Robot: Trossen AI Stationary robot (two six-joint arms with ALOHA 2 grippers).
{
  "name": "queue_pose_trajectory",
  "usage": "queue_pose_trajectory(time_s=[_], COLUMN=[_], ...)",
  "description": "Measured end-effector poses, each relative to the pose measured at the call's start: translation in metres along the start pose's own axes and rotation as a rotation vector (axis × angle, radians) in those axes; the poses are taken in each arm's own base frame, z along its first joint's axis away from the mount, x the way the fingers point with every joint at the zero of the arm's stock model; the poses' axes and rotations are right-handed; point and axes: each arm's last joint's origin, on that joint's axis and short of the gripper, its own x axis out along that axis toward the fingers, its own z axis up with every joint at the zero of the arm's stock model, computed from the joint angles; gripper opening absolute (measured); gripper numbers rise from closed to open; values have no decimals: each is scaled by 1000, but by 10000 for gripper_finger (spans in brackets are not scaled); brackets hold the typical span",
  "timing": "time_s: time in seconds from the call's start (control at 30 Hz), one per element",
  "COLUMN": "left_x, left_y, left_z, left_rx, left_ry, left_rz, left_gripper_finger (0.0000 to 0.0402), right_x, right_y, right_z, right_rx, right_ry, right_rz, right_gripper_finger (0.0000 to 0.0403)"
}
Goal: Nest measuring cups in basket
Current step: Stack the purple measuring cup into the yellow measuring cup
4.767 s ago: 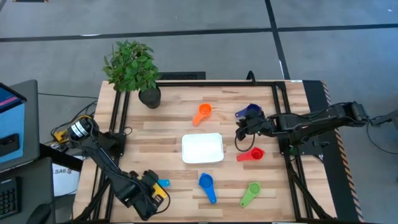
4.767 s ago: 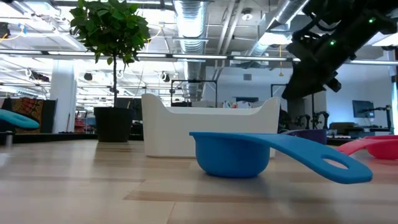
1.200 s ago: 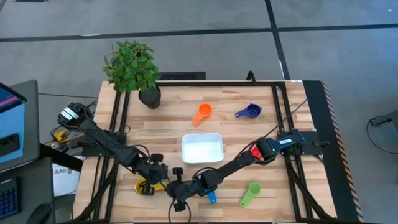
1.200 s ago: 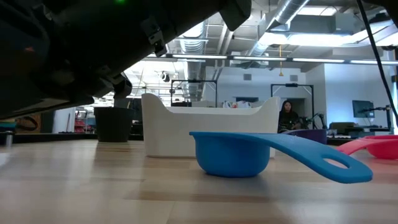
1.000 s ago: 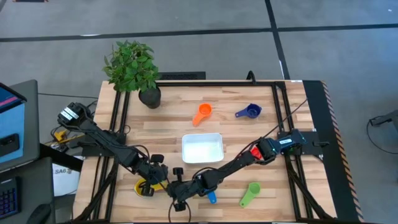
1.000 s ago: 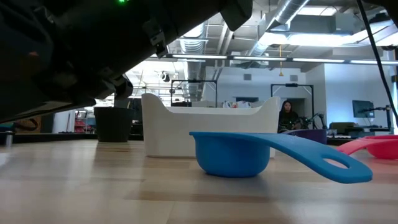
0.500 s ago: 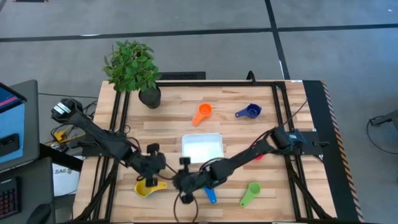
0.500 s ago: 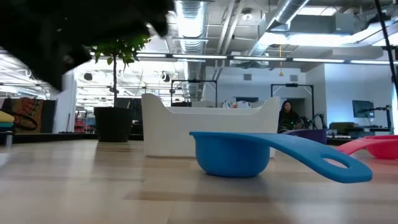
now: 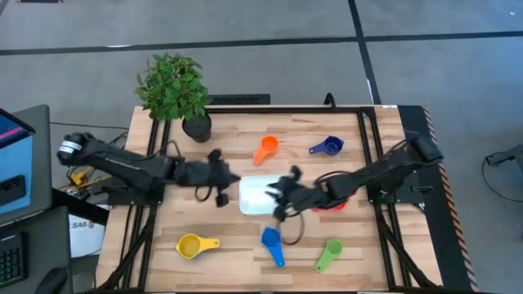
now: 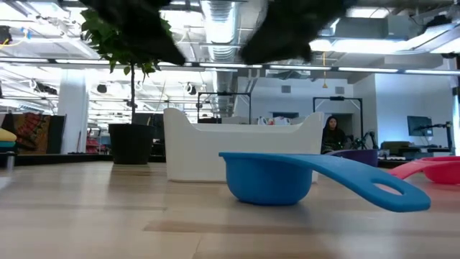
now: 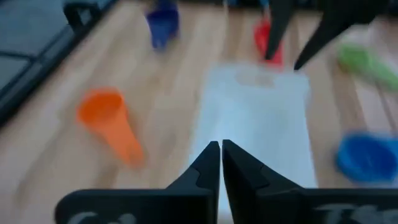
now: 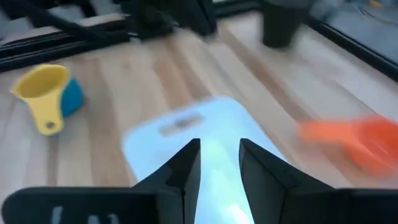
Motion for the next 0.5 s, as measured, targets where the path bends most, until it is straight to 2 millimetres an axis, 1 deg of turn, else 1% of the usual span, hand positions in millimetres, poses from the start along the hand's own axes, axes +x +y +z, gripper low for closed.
queue_pose_trajectory(time_s=[0.1, 0.13, 0.2, 0.27, 0.33, 0.43, 0.5], left_x=[19, 28, 40, 59, 74, 106, 130], left_y=[25, 32, 47, 58, 69, 82, 89], left_z=[11, 17, 26, 39, 45, 63, 72], left_rx=[-11, -16, -14, -7, 14, 61, 85], left_ry=[-45, -68, -68, -77, -49, -56, -45], left_rz=[46, 64, 95, 111, 129, 113, 84], left_gripper_finger=[35, 44, 64, 83, 98, 113, 119], right_x=[-25, -33, -46, -57, -65, -75, -80], right_y=[-19, -27, -40, -58, -73, -95, -104], right_z=[-7, -10, -14, -17, -16, -17, -15], right_rx=[107, 127, 176, 207, 242, 267, 315], right_ry=[7, 16, 16, 22, 17, 48, 44], right_rz=[-51, -83, -152, -247, -331, -411, -430], right_gripper_finger=[136, 138, 141, 144, 147, 152, 155])
